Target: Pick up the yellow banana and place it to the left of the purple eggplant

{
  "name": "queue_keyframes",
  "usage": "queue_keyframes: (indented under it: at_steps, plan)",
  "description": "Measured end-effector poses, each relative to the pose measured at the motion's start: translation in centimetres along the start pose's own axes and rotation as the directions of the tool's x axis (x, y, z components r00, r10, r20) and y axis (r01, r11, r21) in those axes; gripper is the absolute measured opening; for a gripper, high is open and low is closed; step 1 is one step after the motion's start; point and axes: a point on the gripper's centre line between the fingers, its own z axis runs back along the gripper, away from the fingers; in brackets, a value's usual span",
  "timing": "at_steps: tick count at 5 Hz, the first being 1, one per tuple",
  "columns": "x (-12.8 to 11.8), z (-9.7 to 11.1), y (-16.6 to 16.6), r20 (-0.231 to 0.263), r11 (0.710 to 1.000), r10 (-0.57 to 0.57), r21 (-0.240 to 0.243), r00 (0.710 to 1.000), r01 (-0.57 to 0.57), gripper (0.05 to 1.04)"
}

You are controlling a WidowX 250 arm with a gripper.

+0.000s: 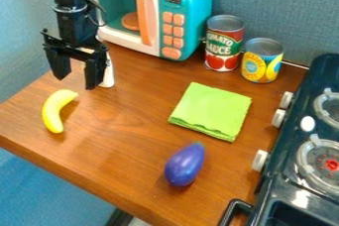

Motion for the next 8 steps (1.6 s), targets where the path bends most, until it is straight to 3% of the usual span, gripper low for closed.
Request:
queue_keyframes:
  at_steps: [1, 2, 3, 4, 5, 6, 7, 8]
  plan:
    - [-0.3, -1.0, -0.2, -0.031, 1.000, -0.003, -0.008, 1.000, 0.003, 1.000]
    - [-1.9, -2.0, 0.2, -0.030, 0.999, 0.034, 0.038, 0.999, -0.032, 1.000]
    - [-3.1, -1.9, 1.8, -0.013, 0.980, 0.107, 0.171, 0.994, -0.103, 1.000]
    - [-3.2, -2.4, 2.4, -0.017, 0.970, 0.141, 0.201, 0.990, -0.135, 1.000]
    - [-2.1, -4.3, 2.5, -0.072, 0.974, 0.166, 0.170, 0.983, -0.152, 1.000]
    - [-0.6, -4.6, 2.8, -0.057, 0.967, 0.241, 0.094, 0.969, -0.235, 1.000]
    - [0.2, -4.7, 2.5, -0.064, 0.963, 0.267, 0.061, 0.962, -0.263, 1.000]
    - [0.1, -5.8, 2.7, -0.105, 0.959, 0.280, 0.083, 0.954, -0.272, 1.000]
